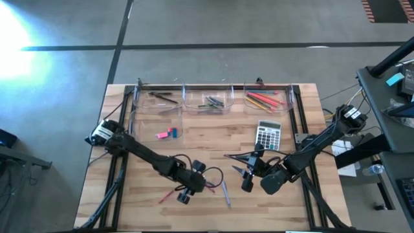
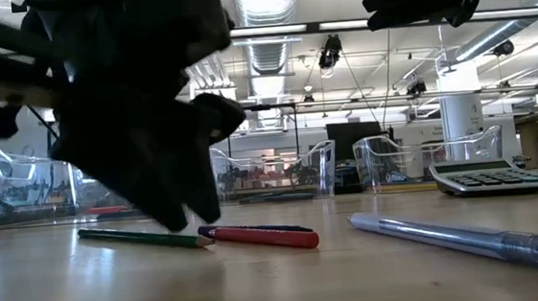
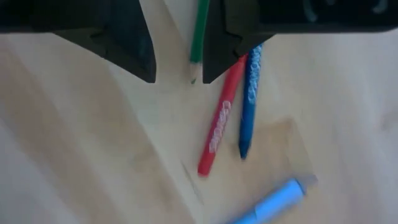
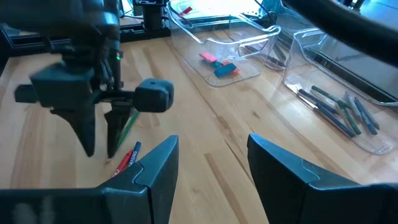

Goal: Sort crayons/erasers/pens/pencils in bins
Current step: Put the green pencil into the top right transparent bin

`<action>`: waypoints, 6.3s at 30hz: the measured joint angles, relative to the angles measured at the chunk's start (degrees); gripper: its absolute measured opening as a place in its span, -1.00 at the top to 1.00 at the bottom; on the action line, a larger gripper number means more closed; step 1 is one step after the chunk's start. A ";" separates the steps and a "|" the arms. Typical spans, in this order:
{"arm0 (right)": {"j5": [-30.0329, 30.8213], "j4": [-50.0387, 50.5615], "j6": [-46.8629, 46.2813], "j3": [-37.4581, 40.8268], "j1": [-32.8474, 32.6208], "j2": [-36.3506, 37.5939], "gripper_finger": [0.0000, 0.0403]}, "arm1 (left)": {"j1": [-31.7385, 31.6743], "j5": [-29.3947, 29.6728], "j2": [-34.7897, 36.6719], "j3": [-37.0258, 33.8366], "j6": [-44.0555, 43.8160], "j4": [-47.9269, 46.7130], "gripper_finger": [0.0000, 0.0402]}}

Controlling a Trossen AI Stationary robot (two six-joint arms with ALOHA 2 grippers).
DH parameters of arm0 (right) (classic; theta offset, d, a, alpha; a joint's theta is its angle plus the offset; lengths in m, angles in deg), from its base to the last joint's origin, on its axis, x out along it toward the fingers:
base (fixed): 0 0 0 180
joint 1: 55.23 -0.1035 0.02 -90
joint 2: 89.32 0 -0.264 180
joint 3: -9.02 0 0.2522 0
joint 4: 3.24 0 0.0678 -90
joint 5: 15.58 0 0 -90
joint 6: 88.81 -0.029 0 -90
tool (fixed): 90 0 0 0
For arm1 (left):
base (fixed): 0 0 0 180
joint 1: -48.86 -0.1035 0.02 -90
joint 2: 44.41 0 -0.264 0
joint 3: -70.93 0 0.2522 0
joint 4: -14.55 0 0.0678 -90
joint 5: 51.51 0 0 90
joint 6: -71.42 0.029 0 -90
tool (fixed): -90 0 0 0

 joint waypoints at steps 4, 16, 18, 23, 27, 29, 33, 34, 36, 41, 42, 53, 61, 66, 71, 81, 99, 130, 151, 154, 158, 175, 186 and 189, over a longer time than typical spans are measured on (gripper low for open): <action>0.00 0.00 0.00 0.00 0.00 0.00 0.11 | 0.00 0.19 -1.51 -0.03 -1.18 0.07 0.41; 0.00 -0.02 -0.02 0.02 0.00 0.00 0.11 | -0.07 1.86 -1.98 -0.79 -2.51 0.34 0.48; 0.00 -0.02 -0.02 0.02 0.00 0.00 0.11 | -0.07 1.95 -1.98 -1.08 -2.53 0.32 0.56; 0.00 -0.04 -0.02 0.02 0.00 0.00 0.11 | -0.07 2.21 -1.98 -1.18 -2.56 -0.01 0.82; 0.00 -0.04 -0.02 0.02 0.00 0.00 0.11 | -0.07 2.14 -1.98 -1.27 -2.63 -0.30 0.97; 0.00 -0.03 -0.02 0.02 0.00 0.00 0.11 | -0.07 2.13 -1.98 -1.29 -2.64 -0.30 0.97; 0.00 -0.02 -0.02 0.02 0.00 0.00 0.11 | -0.02 2.12 -1.91 -0.71 -2.98 -0.61 0.98; 0.00 -0.02 -0.02 0.02 0.00 0.00 0.11 | 0.00 2.12 -1.80 -0.47 -3.29 -0.89 0.99; 0.00 -0.02 -0.02 0.02 0.00 0.00 0.11 | -0.02 2.10 -1.70 0.02 -3.92 -1.36 0.99; 0.00 -0.02 -0.02 0.02 0.00 0.00 0.11 | -0.02 2.12 -1.21 0.56 -3.96 -1.53 1.00; 0.00 0.00 -0.02 0.02 0.00 0.00 0.11 | -0.02 2.12 -1.14 0.62 -3.96 -1.37 0.99; 0.00 0.00 -0.02 0.02 0.00 0.00 0.11 | 0.00 1.77 -0.44 0.68 -4.00 -1.16 0.99; 0.00 0.03 -0.02 0.02 0.00 0.00 0.11 | -0.08 4.00 6.25 1.38 -4.56 -14.31 1.00; 0.00 0.04 -0.02 0.02 0.00 0.00 0.11 | 0.24 5.42 12.72 1.04 -7.03 -25.00 1.00; -0.01 0.02 -0.02 0.02 0.00 0.00 0.11 | 0.75 3.93 14.37 -0.87 -9.57 -31.68 0.87; -0.02 0.00 -0.02 0.02 0.00 0.00 0.11 | 0.98 3.04 13.92 -6.61 -11.86 -31.77 0.36; -0.02 -0.11 -0.02 0.02 0.00 0.00 0.11 | 0.85 4.28 5.64 -8.81 -12.99 -29.31 0.35; -0.02 -0.13 -0.02 0.02 -0.01 0.00 0.11 | 0.61 2.29 4.55 -7.90 -13.03 -28.51 0.98; -0.04 -0.02 -0.02 0.02 0.00 0.00 0.11 | 0.74 2.75 15.18 -6.99 -12.96 -29.96 0.98; -0.04 -0.02 -0.02 0.02 0.00 0.00 0.11 | 0.76 2.71 15.57 -6.92 -12.95 -29.86 0.98; -1.01 -0.02 -1.93 0.18 0.00 -0.67 0.11 | 0.85 2.54 15.80 -6.77 -12.09 -27.94 0.98; -1.29 -0.44 -1.73 0.35 0.00 -4.53 0.11 | 1.74 -1.50 14.95 -6.88 -10.04 -14.68 0.89; -1.05 -0.45 -1.51 0.35 0.24 -4.50 0.11 | 3.53 -0.23 4.38 -3.11 -9.72 5.49 0.47; -1.05 -0.46 -1.51 0.35 0.26 -4.50 0.11 | 3.38 1.04 1.04 -0.78 -9.75 3.97 0.47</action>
